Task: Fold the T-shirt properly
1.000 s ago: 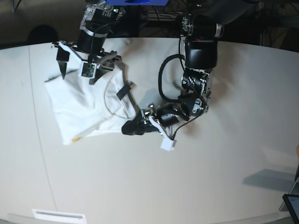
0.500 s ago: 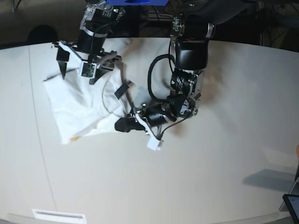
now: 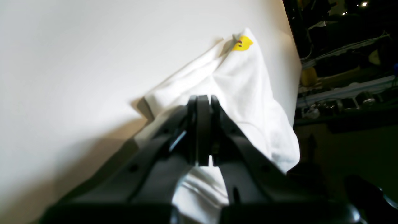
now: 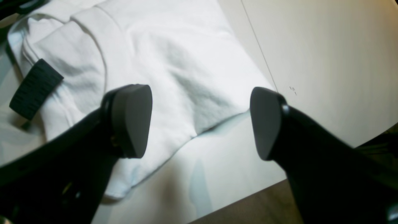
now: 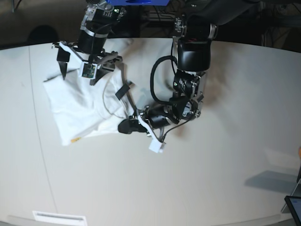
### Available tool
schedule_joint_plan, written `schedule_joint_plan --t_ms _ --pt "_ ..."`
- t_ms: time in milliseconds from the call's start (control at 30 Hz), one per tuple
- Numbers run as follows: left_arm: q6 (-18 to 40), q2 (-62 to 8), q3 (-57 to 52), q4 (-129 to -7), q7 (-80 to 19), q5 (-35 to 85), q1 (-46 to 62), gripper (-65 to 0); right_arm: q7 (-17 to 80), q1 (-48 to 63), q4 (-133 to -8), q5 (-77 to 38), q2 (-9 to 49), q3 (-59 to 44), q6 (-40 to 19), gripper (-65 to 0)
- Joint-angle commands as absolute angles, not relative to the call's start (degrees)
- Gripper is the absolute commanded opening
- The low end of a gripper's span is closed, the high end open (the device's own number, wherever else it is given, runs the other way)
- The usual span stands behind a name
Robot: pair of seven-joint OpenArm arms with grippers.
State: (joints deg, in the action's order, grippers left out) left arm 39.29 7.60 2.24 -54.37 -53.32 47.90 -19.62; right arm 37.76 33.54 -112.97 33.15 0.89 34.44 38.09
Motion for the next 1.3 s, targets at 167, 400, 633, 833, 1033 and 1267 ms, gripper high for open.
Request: schedule_joint_plan --t_ms 167,400,633,833,1033,1267 --pt "40.0 7.87 2.24 -58.77 -52.62 49.54 -22.02 -65.0 36.35 42.42 -112.13 37.67 1.19 41.36 28.7 -19.4" --pt "40.0 7.87 2.59 -59.21 -52.35 49.19 -23.78 -65.0 36.35 41.8 -111.08 37.67 1.19 41.63 28.7 -19.4" --pt "40.0 7.87 2.86 -59.74 -52.88 50.51 -23.16 -61.3 36.35 41.8 -110.99 37.67 1.19 41.63 28.7 -19.0" --pt "40.0 6.11 2.24 -59.82 -53.93 54.2 -20.44 -29.1 36.35 41.8 -110.99 37.67 1.19 41.54 28.7 -19.0" --pt "38.81 5.67 2.24 -59.74 -53.85 54.11 -19.82 -30.9 36.44 41.8 -110.99 37.67 1.19 41.63 28.7 -19.0" --pt "38.2 6.11 2.59 -59.3 -53.85 54.11 -20.09 -30.9 36.44 41.8 -110.99 37.67 1.19 41.71 28.7 -19.0"
